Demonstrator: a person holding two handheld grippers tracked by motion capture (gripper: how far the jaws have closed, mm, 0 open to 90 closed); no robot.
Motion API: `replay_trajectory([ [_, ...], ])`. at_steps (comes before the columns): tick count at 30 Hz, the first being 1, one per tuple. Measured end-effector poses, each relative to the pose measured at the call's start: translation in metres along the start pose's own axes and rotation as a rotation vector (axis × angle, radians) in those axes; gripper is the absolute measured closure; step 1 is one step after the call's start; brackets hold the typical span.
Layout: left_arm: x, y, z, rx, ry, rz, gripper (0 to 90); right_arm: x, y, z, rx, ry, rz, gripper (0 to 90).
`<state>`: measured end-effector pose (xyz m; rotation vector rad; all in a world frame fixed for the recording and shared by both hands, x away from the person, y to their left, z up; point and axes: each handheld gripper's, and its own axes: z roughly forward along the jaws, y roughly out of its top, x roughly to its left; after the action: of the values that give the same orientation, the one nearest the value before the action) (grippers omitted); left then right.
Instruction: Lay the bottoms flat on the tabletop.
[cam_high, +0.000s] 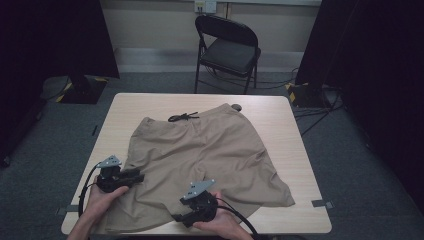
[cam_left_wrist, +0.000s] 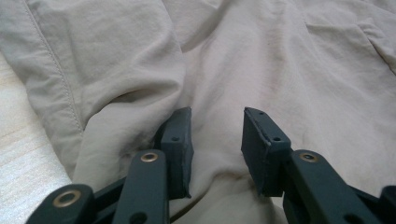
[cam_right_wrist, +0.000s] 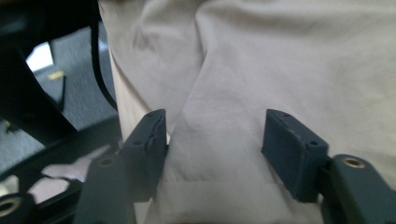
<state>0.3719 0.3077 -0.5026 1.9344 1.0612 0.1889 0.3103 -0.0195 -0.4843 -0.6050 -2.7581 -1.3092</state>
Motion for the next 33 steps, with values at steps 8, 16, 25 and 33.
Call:
replay_trajectory([
  [8,0.001,0.000,0.000,0.001,0.001,0.001,62.9,-0.004,0.002,0.000,0.014,-0.039,-0.039,84.5],
  [16,0.001,0.000,0.000,-0.002,-0.012,-0.005,62.8,-0.030,0.002,-0.013,-0.060,-0.057,0.058,87.8],
  [25,0.002,0.000,0.000,0.000,-0.011,-0.003,62.9,-0.055,-0.016,-0.021,-0.025,-0.152,0.116,74.5],
  [33,0.003,0.001,0.000,-0.002,-0.003,-0.004,62.9,-0.039,-0.005,-0.038,-0.090,-0.105,0.077,66.5],
])
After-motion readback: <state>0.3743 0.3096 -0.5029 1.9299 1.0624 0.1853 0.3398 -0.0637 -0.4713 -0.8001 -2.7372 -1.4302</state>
